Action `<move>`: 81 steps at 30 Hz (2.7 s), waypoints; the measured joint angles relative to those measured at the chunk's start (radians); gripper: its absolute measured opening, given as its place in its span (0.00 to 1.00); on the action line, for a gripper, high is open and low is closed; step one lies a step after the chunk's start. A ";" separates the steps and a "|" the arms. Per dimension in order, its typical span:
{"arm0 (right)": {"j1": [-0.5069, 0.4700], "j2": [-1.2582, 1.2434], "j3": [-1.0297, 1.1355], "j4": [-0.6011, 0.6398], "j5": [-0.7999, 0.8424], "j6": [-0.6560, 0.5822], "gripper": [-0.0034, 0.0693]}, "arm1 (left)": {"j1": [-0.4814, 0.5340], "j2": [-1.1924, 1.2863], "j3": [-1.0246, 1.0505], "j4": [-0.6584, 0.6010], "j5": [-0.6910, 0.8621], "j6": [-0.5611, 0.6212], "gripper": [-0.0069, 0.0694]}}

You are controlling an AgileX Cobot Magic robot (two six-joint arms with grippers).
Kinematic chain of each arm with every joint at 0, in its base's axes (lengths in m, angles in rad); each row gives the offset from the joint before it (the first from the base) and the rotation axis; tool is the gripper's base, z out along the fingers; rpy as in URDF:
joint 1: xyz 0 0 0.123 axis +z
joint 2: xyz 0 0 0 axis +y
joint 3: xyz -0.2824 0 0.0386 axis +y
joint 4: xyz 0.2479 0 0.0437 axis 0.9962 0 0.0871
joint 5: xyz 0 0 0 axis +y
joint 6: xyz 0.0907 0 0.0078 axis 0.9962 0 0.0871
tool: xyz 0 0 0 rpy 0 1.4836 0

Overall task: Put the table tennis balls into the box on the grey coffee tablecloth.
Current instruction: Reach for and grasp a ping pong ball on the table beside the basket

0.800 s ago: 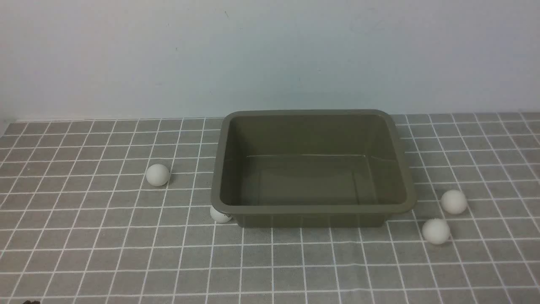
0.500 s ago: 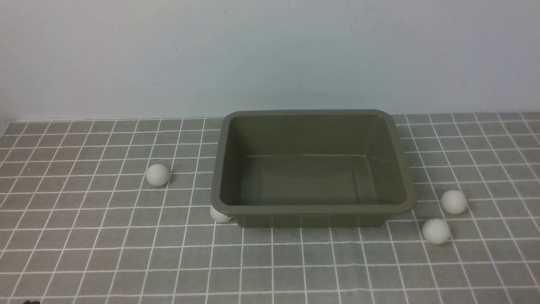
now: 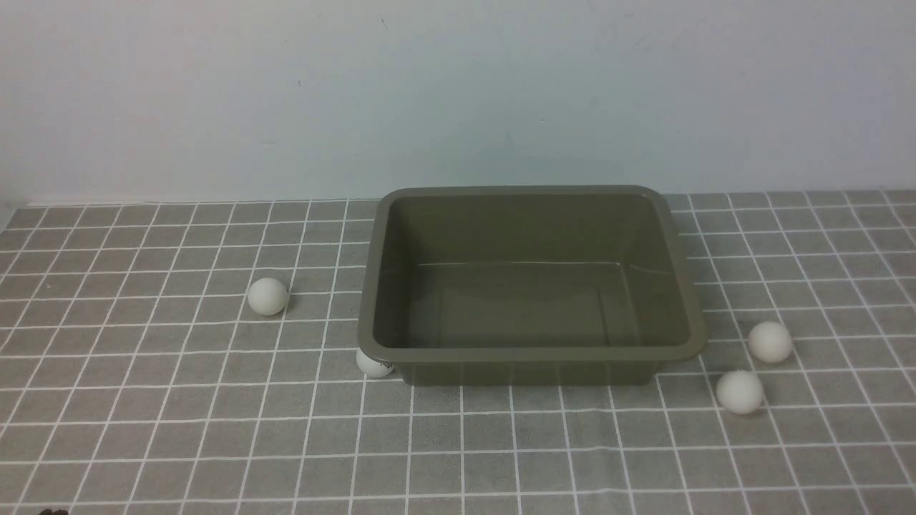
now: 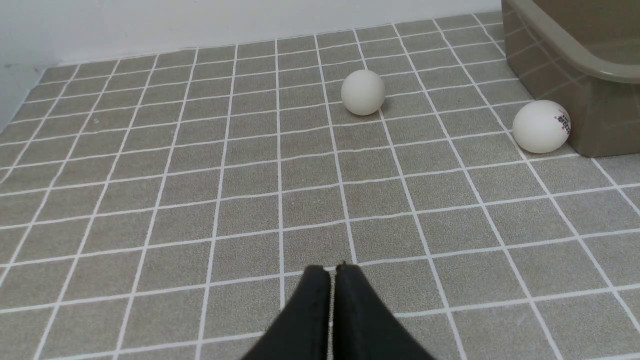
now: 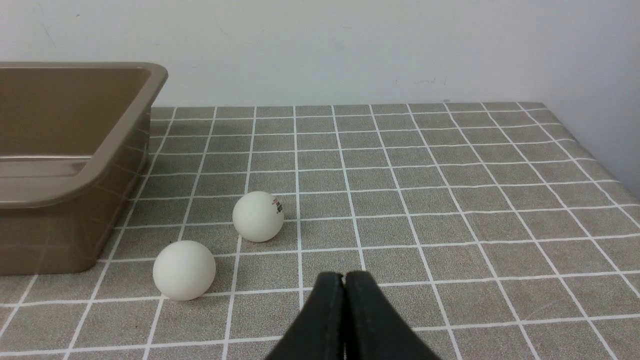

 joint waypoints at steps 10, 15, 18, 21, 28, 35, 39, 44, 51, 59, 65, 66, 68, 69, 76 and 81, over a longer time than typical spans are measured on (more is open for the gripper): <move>0.000 0.000 0.000 -0.001 0.000 0.000 0.03 | 0.000 0.000 0.003 -0.191 -0.114 -0.061 0.08; 0.000 0.000 0.004 0.042 -0.045 0.026 0.03 | 0.000 0.000 0.003 -0.362 -0.220 -0.080 0.08; 0.000 0.000 0.005 0.198 -0.170 0.126 0.03 | 0.000 0.000 0.003 -0.452 -0.293 -0.080 0.08; 0.000 0.000 0.005 0.347 -0.314 0.225 0.03 | 0.000 0.000 0.003 -0.542 -0.442 -0.090 0.08; -0.001 0.000 0.005 0.425 -0.429 0.189 0.03 | 0.000 0.017 -0.118 -0.600 -0.408 -0.084 0.08; -0.001 0.124 -0.231 0.389 -0.126 0.185 0.03 | 0.000 0.469 -0.485 -0.523 0.071 0.045 0.08; -0.001 0.354 -0.457 0.369 0.198 0.031 0.03 | 0.000 0.772 -0.657 -0.467 0.331 0.110 0.08; -0.001 0.715 -0.687 0.369 0.587 -0.225 0.03 | 0.000 1.190 -0.854 -0.369 0.470 0.191 0.08; -0.001 1.057 -0.853 0.347 0.702 -0.275 0.03 | 0.000 1.531 -1.077 -0.290 0.473 0.207 0.08; -0.015 1.264 -0.989 0.313 0.609 -0.263 0.04 | 0.000 1.822 -1.341 -0.209 0.486 0.208 0.12; -0.086 1.487 -1.103 0.362 0.585 -0.282 0.15 | 0.000 1.983 -1.500 -0.143 0.486 0.208 0.40; -0.086 1.495 -1.107 0.364 0.585 -0.282 0.16 | 0.000 1.983 -1.503 -0.143 0.484 0.208 0.40; -0.082 1.595 -1.151 0.409 0.579 -0.294 0.31 | 0.000 2.030 -1.527 -0.132 0.436 0.197 0.62; -0.079 1.615 -1.163 0.417 0.572 -0.302 0.34 | 0.000 2.041 -1.527 -0.129 0.424 0.194 0.68; -0.031 1.834 -1.259 0.482 0.517 -0.335 0.73 | 0.000 2.112 -1.532 -0.127 0.370 0.189 0.95; -0.006 1.962 -1.294 0.482 0.507 -0.335 0.81 | 0.000 2.146 -1.533 -0.127 0.370 0.183 0.86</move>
